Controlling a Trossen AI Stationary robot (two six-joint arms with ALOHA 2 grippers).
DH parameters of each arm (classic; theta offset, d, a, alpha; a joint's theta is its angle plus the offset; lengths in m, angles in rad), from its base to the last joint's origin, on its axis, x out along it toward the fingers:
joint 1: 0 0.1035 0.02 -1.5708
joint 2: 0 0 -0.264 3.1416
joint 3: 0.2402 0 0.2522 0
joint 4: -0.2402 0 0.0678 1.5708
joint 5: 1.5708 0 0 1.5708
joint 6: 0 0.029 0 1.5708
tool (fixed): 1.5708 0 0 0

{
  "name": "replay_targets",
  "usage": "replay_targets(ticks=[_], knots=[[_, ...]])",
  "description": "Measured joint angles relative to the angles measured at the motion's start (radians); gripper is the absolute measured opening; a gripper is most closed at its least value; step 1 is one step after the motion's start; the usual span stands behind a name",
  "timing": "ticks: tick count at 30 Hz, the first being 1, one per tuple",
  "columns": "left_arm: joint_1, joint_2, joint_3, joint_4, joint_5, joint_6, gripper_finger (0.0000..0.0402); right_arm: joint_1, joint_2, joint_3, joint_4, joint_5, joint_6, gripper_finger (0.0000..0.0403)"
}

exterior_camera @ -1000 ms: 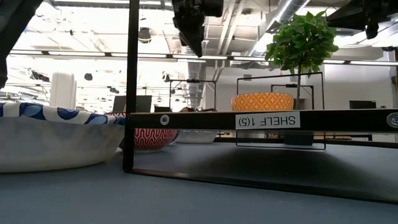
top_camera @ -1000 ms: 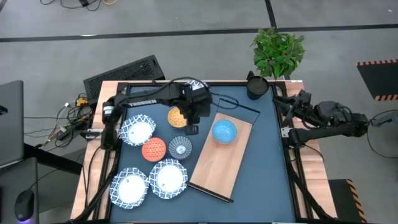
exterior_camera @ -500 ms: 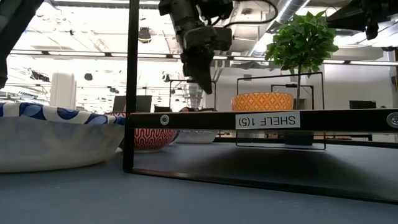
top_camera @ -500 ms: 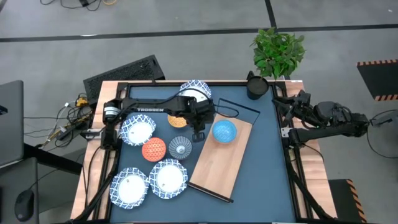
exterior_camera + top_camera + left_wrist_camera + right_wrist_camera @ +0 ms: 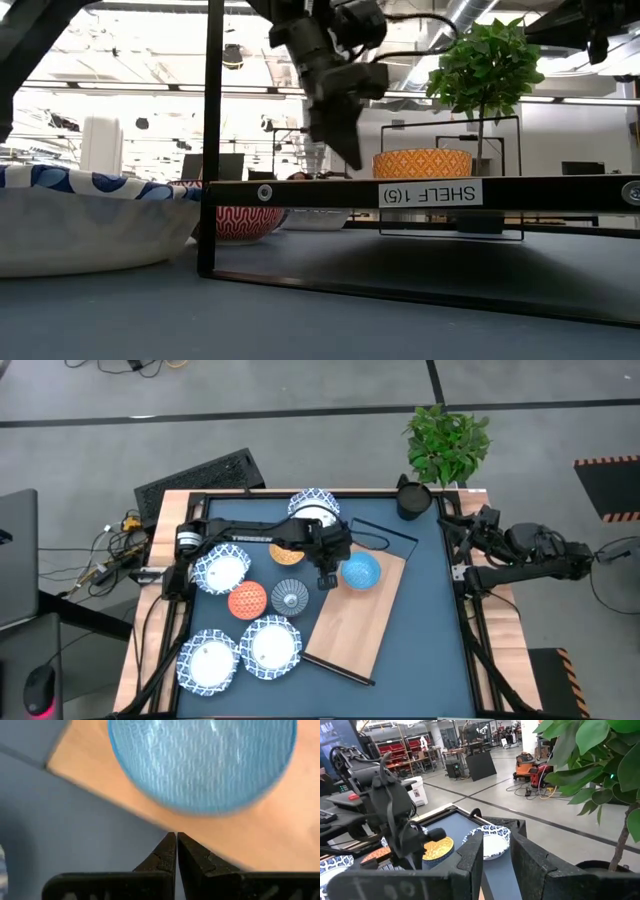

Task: Place and stack bowls onto a shelf
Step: Put the light blue patterned bowl on the shelf, then stack the dark blue striped bowl into the light blue patterned bowl

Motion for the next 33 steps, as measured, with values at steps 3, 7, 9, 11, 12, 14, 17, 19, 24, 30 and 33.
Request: replay_targets(ticks=[3, 7, 9, 11, 12, 14, 17, 19, 24, 30, 33], knots=[[0.001, 0.003, -0.005, 0.014, 0.017, -0.005, 0.0000, 0.000, 0.000, 0.000, 0.000, 0.001, 0.000, 0.0123], [0.005, 0.002, -0.002, 0.067, 0.021, -0.008, 0.0000, 0.000, 0.000, 0.000, -0.001, 0.002, -0.002, 0.0123], [0.010, 0.003, -0.003, 0.100, 0.027, -0.015, 0.0000, 0.000, 0.000, 0.000, -0.001, 0.002, -0.002, 0.0123], [0.017, 0.002, -0.003, 0.130, 0.045, -0.023, 0.0000, 0.000, 0.000, 0.000, -0.001, 0.002, -0.002, 0.0123], [0.019, 0.002, -0.003, 0.144, 0.050, -0.026, 0.0000, 0.000, 0.000, 0.000, -0.001, 0.002, -0.002, 0.0123], [0.020, 0.002, -0.003, 0.165, 0.039, -0.028, 0.0000, 0.000, 0.000, 0.000, -0.001, 0.002, -0.002, 0.0123], [0.027, 0.002, -0.003, 0.225, 0.010, -0.028, 0.0000, 0.000, 0.000, 0.000, 0.000, 0.002, -0.002, 0.0123], [0.038, 0.002, -0.003, 0.251, 0.017, -0.029, 0.0000, 0.000, 0.000, 0.000, -0.001, 0.003, -0.002, 0.0123], [0.065, -0.012, -0.002, 0.191, 0.028, -0.025, 0.0000, 0.000, 0.000, 0.000, -0.001, 0.002, -0.002, 0.0123], [0.076, -0.165, -0.001, -0.114, 0.055, 0.021, 0.0000, 0.000, 0.000, 0.000, -0.010, 0.003, -0.002, 0.0123], [0.061, -0.260, -0.006, -0.305, 0.047, 0.068, 0.0000, 0.000, 0.000, 0.000, -0.039, 0.003, -0.001, 0.0123]])
